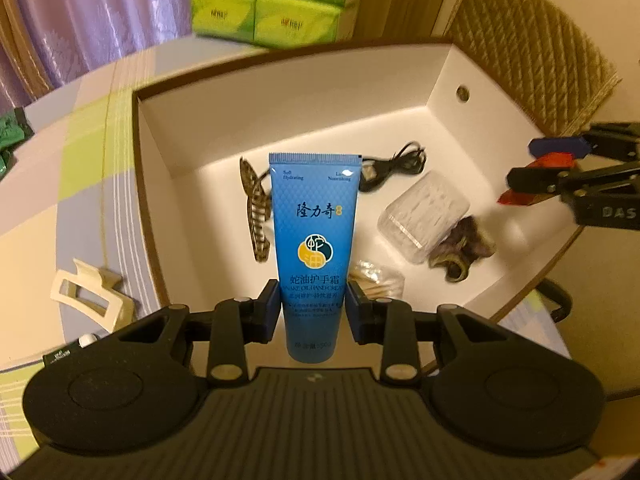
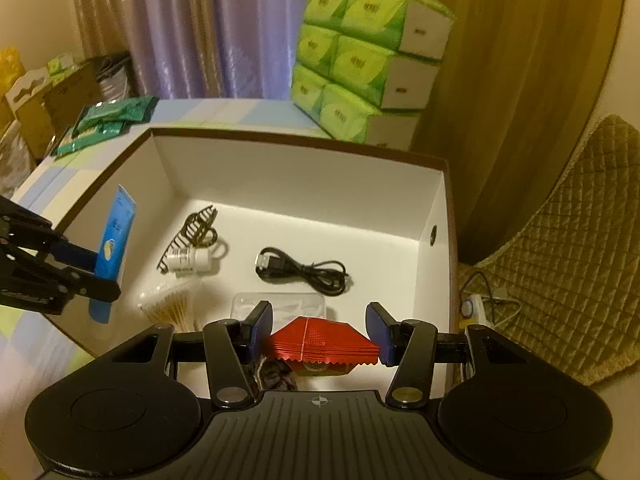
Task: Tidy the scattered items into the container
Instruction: 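Open both tools to drop the blue tube and red packet into the box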
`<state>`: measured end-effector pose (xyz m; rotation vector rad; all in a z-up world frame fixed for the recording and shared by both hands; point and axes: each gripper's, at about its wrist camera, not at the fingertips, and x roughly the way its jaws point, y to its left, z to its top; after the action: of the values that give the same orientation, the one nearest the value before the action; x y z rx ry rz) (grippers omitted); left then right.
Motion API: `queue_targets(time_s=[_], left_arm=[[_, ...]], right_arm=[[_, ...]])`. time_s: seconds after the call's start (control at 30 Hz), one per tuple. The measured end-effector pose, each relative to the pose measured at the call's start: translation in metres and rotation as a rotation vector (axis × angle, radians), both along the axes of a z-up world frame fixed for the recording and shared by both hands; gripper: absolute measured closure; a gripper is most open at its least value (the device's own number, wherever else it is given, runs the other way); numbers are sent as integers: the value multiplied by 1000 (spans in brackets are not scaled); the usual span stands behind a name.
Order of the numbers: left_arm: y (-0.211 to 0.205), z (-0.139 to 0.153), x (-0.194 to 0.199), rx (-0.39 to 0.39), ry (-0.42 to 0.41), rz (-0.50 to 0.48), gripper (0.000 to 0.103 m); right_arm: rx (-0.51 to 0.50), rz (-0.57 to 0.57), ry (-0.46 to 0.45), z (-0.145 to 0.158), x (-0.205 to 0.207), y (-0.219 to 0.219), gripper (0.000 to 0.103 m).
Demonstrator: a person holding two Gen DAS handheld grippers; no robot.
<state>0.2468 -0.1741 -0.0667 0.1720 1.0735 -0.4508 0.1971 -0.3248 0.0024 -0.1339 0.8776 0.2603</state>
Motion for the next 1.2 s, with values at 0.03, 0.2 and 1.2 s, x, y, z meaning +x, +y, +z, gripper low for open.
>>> queue_targets(time_s=[0.03,0.2,1.2], left_arm=[[-3,-3,2,8,4,-4,74],[-12,-18,9,51,46,-7,74],[-17,-4,2,47,8,-5,29]], right_arm=[[-4,8,6,-2,1,-1,54],[-21,30,36,-9,6,-6,54],[-110,105,25,-10,1,-4,17]])
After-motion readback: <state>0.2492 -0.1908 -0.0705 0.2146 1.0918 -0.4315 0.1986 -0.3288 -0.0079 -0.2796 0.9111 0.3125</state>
